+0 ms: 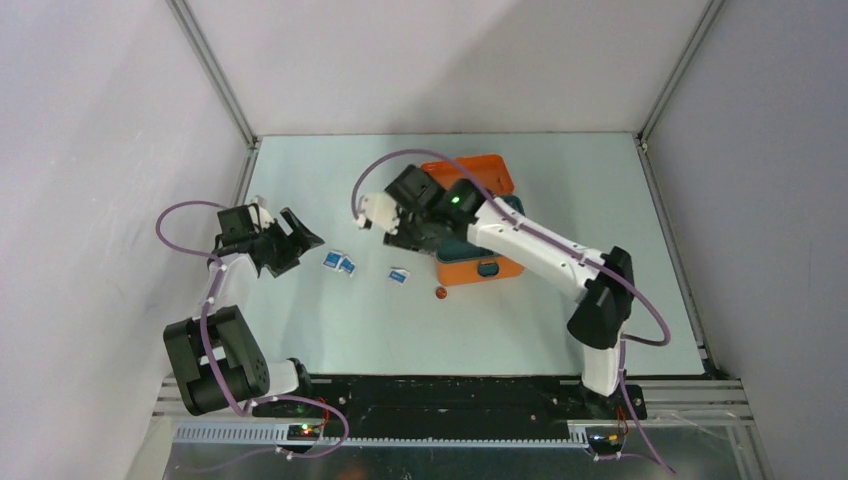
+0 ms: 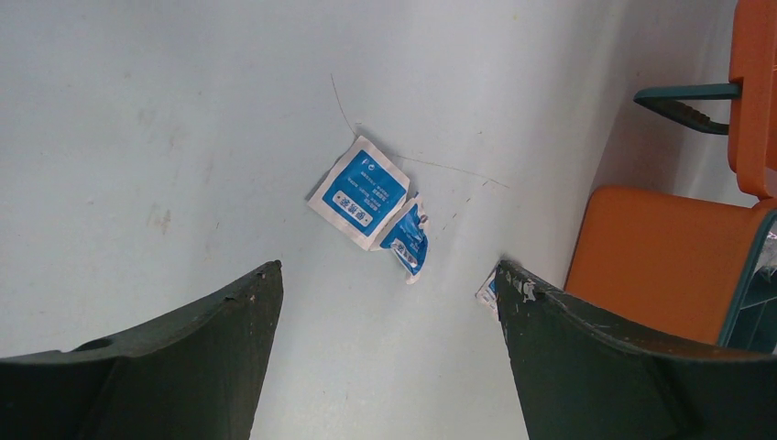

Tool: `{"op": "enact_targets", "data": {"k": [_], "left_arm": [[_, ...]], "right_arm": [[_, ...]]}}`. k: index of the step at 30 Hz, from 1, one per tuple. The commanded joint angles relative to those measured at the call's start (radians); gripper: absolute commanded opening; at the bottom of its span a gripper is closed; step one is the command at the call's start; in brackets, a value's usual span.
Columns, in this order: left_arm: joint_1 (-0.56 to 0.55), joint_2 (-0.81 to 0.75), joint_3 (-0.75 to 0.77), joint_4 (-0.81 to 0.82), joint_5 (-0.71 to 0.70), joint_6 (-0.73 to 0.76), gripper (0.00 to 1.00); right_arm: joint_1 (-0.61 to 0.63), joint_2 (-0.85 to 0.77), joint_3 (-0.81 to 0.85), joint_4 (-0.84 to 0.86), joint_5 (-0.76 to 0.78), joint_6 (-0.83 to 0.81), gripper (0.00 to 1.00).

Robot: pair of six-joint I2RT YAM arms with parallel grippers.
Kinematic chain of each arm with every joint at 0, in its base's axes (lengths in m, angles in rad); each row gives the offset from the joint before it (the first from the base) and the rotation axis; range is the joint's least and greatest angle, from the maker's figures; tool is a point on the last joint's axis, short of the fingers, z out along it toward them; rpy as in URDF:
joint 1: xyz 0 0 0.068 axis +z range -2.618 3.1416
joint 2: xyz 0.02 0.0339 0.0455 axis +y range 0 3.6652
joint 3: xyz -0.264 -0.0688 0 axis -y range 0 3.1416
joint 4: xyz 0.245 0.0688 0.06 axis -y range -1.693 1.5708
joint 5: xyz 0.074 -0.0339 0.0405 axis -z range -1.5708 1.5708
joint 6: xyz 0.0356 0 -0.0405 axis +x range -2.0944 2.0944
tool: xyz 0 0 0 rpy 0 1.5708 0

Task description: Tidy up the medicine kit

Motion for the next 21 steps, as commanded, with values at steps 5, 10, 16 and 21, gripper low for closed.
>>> {"op": "enact_targets", "data": {"k": [5, 10, 16, 21], "left_arm": [[0.004, -0.023, 0.0, 0.03, 0.018, -0.013, 0.9], [0.003, -0.024, -0.004, 0.029, 0.015, -0.01, 0.9], [0.004, -0.016, 0.0, 0.03, 0.015, -0.012, 0.9], [0.002, -0.018, -0.002, 0.029, 0.031, -0.009, 0.91]], "right_arm": [[-0.186, -0.108, -0.1, -0.036, -0.05, -0.148, 0.44], [-0.236, -0.262, -0.309, 0.083, -0.117, -0.342, 0.46], [-0.233, -0.267, -0.335, 0.075, -0.124, -0.386, 0.46], [-0.271, -0.254, -0.288, 0.169, -0.126, -0.289, 0.47]]}}
